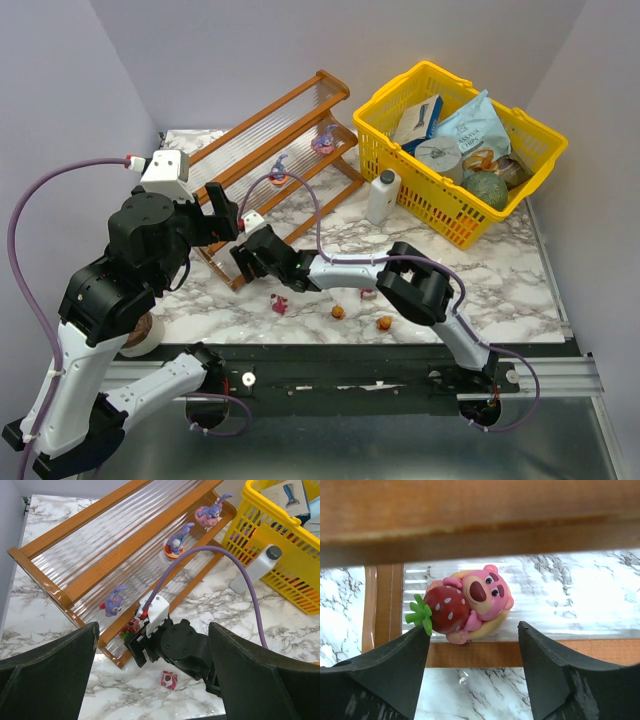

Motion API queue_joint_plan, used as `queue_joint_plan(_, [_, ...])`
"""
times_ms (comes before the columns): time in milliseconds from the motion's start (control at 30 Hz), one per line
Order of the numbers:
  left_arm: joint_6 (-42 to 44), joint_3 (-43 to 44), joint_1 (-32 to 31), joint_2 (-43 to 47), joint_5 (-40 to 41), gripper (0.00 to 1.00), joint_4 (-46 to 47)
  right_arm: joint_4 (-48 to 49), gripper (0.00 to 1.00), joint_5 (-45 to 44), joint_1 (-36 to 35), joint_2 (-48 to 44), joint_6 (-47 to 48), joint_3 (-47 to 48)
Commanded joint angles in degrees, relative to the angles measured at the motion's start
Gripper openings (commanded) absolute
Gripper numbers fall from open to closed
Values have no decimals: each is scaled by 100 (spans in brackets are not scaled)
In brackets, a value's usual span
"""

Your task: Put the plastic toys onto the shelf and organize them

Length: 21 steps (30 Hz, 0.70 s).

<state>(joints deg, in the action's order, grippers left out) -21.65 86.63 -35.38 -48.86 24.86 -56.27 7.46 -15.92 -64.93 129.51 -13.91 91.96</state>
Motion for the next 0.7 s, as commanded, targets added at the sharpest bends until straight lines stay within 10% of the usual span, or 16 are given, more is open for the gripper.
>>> queue_joint_plan(0, [38, 73, -31, 8, 133, 99, 2, 150, 79, -157, -38, -312, 55, -161])
queue_joint_plan(667, [12, -23, -31, 96, 1, 99, 116, -340, 81, -166, -46, -2060, -287, -1382])
